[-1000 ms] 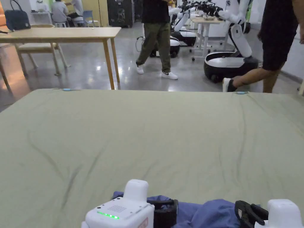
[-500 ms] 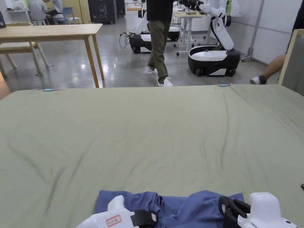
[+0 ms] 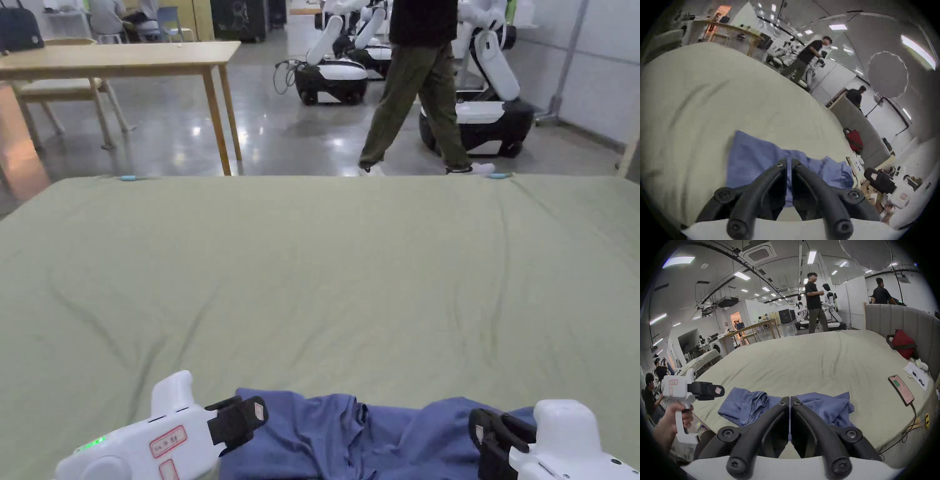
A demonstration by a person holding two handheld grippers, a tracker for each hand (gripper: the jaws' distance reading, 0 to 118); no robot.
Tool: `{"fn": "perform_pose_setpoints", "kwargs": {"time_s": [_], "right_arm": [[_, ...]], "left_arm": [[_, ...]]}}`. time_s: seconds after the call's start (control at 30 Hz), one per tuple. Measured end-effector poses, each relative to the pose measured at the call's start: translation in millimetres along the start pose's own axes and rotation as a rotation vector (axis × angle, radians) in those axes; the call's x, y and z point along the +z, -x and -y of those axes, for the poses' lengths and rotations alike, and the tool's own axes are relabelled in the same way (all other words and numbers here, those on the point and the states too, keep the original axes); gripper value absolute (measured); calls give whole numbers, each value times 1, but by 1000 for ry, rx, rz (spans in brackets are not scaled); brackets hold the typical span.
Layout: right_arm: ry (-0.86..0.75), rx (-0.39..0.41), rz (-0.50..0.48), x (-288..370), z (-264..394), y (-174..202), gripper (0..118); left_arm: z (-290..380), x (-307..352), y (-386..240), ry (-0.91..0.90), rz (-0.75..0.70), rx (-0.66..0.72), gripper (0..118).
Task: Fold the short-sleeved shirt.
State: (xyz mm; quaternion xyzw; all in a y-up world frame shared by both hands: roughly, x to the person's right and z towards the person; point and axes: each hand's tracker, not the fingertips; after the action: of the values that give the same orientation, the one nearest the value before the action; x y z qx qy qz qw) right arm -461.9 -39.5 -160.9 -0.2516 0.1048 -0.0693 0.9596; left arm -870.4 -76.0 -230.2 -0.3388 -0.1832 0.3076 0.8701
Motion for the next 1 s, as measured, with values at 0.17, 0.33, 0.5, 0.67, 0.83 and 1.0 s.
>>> {"fn": "perform_pose_setpoints", "kwargs": {"time_s": [0.17, 0.33, 0.5, 0.67, 0.83, 1.0], "right_arm": [[8, 14, -20, -1, 1, 10, 3], [15, 13, -16, -4, -2, 11, 3], [13, 27, -8, -3, -6, 13, 3], [11, 39, 3, -1, -8, 14, 3], [9, 54, 10, 2, -10, 15, 3], [8, 62, 6, 2, -9, 16, 3]], "left_arm": [[-1, 21, 48, -44, 49, 136, 118], [27, -24, 112, 182, 285, 489, 118], [37, -71, 89, 166, 476, 533, 111], [45, -73, 86, 118, 282, 572, 10], [15, -24, 80, -51, 71, 359, 10], [-25, 16, 37, -101, -203, -135, 10]]}}
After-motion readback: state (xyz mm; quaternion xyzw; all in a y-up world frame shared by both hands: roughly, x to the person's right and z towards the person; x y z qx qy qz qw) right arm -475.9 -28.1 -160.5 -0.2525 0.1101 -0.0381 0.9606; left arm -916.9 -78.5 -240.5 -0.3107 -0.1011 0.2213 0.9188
